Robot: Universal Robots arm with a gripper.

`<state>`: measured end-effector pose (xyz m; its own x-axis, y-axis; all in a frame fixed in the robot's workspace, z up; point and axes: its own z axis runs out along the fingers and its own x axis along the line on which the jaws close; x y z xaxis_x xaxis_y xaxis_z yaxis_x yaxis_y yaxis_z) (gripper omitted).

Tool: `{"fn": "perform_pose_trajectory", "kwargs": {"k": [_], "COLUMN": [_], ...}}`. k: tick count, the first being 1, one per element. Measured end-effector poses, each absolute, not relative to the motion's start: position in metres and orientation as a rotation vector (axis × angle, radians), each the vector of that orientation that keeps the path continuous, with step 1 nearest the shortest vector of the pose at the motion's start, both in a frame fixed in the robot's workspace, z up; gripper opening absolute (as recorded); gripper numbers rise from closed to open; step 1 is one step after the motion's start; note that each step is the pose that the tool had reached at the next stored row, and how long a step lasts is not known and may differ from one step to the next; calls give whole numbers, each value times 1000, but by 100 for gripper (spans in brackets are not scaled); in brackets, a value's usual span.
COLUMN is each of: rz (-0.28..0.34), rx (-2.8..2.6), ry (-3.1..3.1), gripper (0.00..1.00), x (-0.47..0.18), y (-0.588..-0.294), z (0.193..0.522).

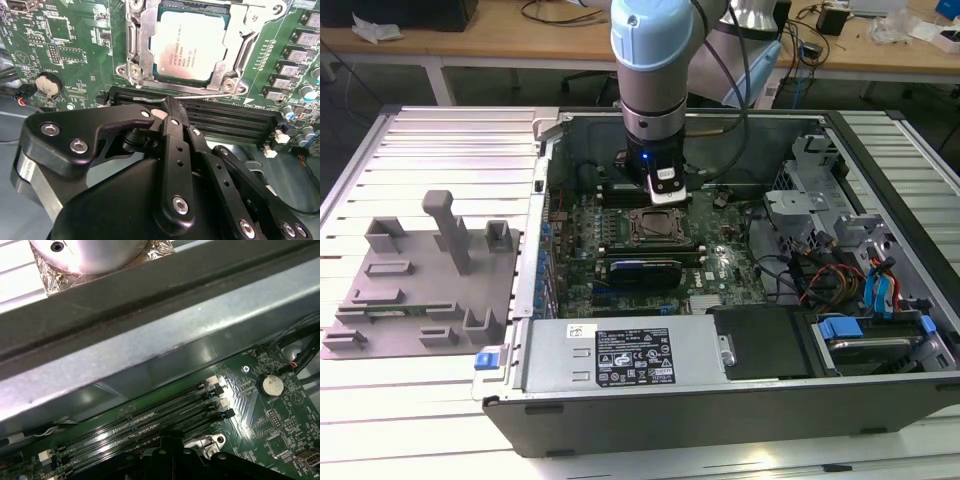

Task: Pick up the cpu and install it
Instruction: 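Install the first cpu locking lever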

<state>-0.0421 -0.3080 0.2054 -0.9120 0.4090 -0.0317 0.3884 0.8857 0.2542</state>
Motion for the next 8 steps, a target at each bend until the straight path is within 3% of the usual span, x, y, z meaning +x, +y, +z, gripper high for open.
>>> {"fn": "perform_pose_trajectory", "kwargs": {"k": [8], "rz": [369], "rx": [629], "ry": [2968], "gripper": [11], "x": [-39], "y": [-306], "z": [203]}}
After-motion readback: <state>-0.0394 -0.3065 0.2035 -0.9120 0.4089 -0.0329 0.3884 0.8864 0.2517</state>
